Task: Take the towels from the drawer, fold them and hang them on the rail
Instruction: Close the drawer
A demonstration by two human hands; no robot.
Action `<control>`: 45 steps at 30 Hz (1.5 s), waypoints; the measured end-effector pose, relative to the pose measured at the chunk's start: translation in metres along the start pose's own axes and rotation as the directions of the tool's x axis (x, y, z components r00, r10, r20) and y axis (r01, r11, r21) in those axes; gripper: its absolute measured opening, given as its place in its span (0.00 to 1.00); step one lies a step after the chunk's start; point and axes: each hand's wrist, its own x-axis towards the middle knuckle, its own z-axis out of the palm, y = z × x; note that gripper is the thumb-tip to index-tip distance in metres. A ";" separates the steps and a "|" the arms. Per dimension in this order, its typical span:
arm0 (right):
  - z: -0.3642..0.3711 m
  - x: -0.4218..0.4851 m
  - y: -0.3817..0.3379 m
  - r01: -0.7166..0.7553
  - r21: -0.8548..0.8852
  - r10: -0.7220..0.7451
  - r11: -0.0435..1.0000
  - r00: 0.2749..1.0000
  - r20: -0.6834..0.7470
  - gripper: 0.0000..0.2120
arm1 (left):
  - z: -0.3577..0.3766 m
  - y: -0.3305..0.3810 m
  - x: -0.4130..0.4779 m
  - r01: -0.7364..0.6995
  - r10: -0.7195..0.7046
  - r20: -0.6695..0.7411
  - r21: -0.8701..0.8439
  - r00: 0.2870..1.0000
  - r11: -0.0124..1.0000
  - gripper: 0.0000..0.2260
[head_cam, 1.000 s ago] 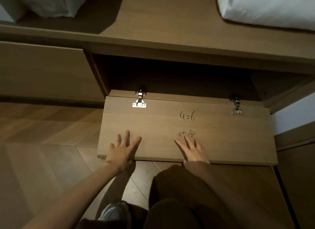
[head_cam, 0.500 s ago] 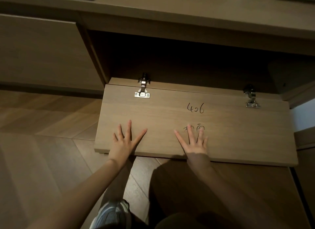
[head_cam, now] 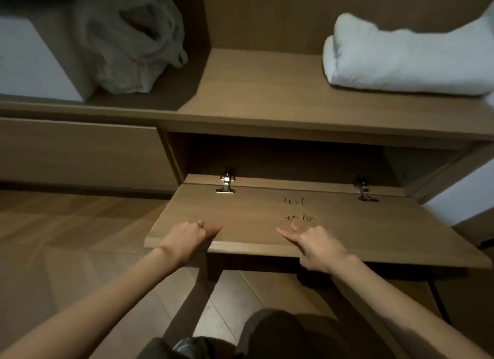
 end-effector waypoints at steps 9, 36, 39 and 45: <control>-0.076 -0.008 0.033 0.078 -0.243 -0.175 0.967 0.898 -0.405 0.37 | -0.080 -0.032 -0.028 0.031 0.039 -0.423 0.158 0.905 0.987 0.39; -0.136 0.067 0.065 -0.419 -0.019 0.289 0.908 0.657 -0.697 0.38 | -0.150 -0.075 0.058 0.211 -0.240 -0.641 -0.123 0.729 0.970 0.40; -0.137 0.071 0.066 -0.430 -0.055 0.263 0.901 0.643 -0.719 0.37 | -0.148 -0.078 0.061 0.200 -0.236 -0.680 -0.133 0.695 0.971 0.41; -0.134 0.074 0.069 -0.415 -0.052 0.254 0.908 0.645 -0.720 0.36 | -0.146 -0.081 0.066 0.193 -0.218 -0.715 -0.117 0.664 0.974 0.40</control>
